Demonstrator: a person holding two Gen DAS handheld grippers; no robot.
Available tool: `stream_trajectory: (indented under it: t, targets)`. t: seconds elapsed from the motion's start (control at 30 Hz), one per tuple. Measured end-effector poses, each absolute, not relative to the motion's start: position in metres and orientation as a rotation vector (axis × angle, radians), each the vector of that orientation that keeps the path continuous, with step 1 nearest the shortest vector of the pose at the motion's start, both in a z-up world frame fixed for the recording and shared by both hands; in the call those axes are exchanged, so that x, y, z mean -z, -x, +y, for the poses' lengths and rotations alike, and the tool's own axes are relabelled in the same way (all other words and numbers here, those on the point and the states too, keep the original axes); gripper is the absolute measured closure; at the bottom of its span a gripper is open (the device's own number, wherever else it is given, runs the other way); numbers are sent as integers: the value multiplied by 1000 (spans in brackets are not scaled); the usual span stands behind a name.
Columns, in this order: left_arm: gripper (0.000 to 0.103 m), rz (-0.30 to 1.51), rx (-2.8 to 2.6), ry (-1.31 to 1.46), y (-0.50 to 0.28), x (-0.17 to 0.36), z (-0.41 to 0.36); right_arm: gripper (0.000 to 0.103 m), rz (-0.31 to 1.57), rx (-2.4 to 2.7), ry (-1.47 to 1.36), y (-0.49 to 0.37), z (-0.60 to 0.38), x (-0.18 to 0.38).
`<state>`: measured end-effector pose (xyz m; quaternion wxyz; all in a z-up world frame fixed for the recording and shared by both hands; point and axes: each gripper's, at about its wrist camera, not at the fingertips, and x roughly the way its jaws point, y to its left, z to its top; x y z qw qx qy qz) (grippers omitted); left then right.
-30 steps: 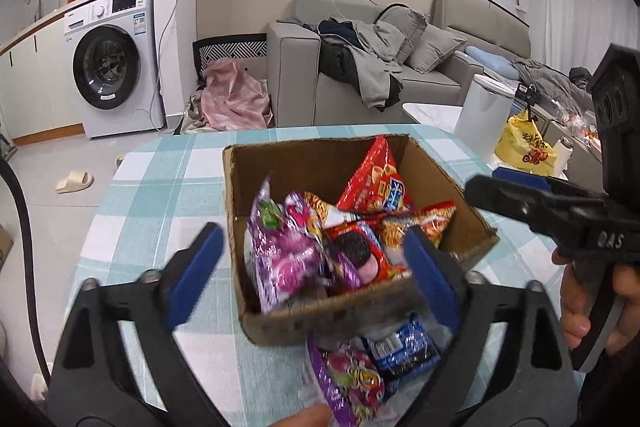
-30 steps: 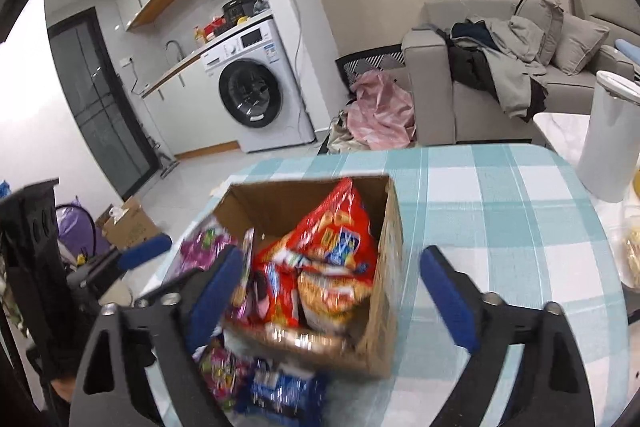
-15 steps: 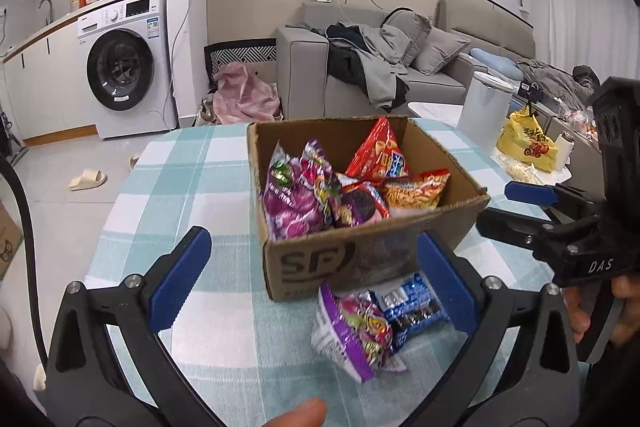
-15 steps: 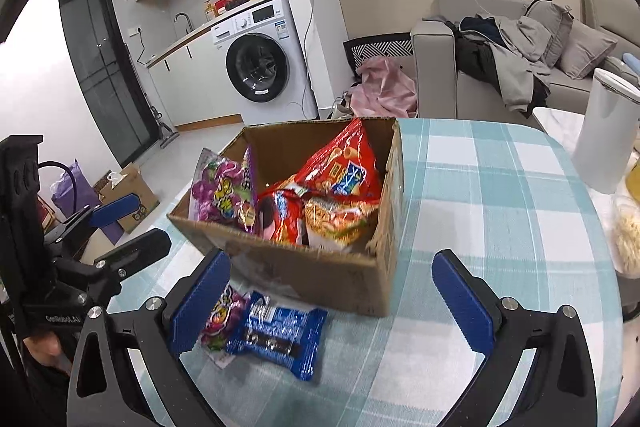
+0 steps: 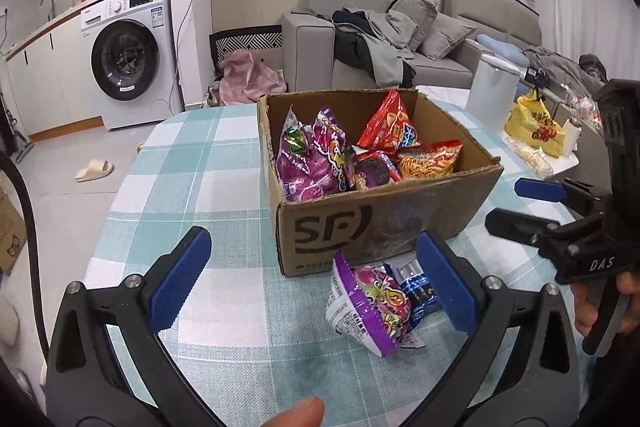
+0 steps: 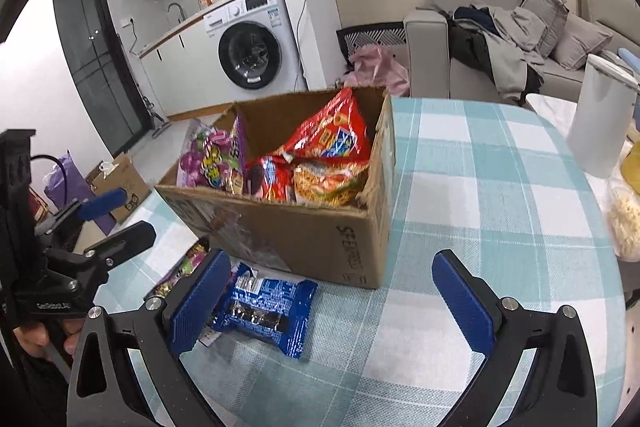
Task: Organize snacks
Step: 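Withdraw both grippers toward the purple-white candy bag and blue Oreo pack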
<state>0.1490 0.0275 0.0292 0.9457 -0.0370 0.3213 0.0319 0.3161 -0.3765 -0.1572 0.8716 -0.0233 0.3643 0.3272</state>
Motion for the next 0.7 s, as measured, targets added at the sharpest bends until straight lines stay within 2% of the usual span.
stream_trajectory:
  t: [0.23,0.7]
  targets:
    - [1,672,-83,89,-151,-24,35,0,856,-696,100,-316,-354,183]
    - [1,735,-84,81,-156,-9,41,0,916,-706,194,-305,-316,215]
